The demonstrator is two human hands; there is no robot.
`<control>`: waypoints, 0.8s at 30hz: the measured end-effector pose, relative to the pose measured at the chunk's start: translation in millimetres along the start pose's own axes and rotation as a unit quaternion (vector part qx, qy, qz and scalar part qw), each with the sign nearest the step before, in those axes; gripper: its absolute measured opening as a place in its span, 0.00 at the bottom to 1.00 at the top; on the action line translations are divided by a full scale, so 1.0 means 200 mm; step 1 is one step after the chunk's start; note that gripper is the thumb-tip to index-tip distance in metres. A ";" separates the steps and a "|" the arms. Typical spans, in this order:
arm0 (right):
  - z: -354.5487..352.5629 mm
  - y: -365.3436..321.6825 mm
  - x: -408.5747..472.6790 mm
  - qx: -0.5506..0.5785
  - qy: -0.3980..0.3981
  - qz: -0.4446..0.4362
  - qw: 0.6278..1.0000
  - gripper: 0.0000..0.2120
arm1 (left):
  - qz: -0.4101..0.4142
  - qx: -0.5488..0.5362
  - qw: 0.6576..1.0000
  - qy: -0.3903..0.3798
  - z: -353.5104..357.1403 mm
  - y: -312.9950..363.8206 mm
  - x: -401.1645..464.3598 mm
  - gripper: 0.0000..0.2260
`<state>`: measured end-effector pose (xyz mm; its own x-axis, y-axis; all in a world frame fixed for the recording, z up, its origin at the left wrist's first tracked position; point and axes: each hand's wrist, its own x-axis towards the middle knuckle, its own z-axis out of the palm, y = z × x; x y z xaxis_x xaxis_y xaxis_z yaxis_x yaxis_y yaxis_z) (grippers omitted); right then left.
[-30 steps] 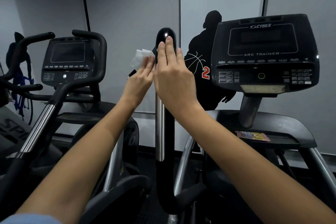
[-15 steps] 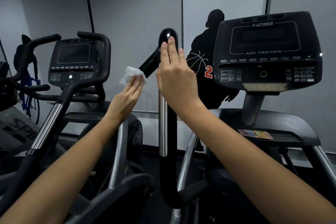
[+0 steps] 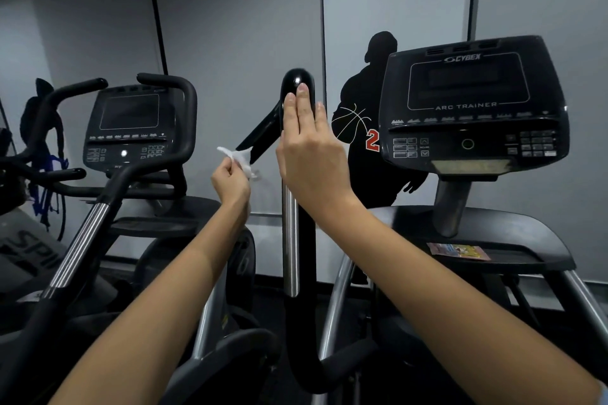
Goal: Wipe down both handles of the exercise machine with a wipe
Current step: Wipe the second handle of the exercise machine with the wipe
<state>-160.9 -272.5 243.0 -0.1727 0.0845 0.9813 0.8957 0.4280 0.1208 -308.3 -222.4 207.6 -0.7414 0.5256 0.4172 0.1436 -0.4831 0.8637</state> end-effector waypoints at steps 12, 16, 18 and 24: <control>0.00 -0.01 -0.01 0.007 -0.010 0.002 1.000 0.25 | -0.180 -0.187 0.966 -0.016 0.01 0.09 0.01 0.10; 0.01 -0.01 -0.01 0.008 -0.012 -0.005 1.000 0.24 | -0.117 -0.114 0.986 0.025 0.05 0.09 0.04 0.14; 0.00 -0.01 -0.01 0.010 -0.016 -0.005 1.000 0.25 | -0.101 -0.082 0.991 0.034 0.06 0.07 0.03 0.15; -0.01 -0.01 -0.01 0.009 -0.005 -0.005 1.000 0.25 | -0.034 -0.009 0.999 0.021 0.01 -0.01 -0.01 0.10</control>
<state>-160.4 -275.8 241.5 -0.1858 0.0901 0.9784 0.8865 0.4449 0.1274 -305.5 -221.3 206.4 -0.7756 0.5281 0.3457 0.0809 -0.4600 0.8842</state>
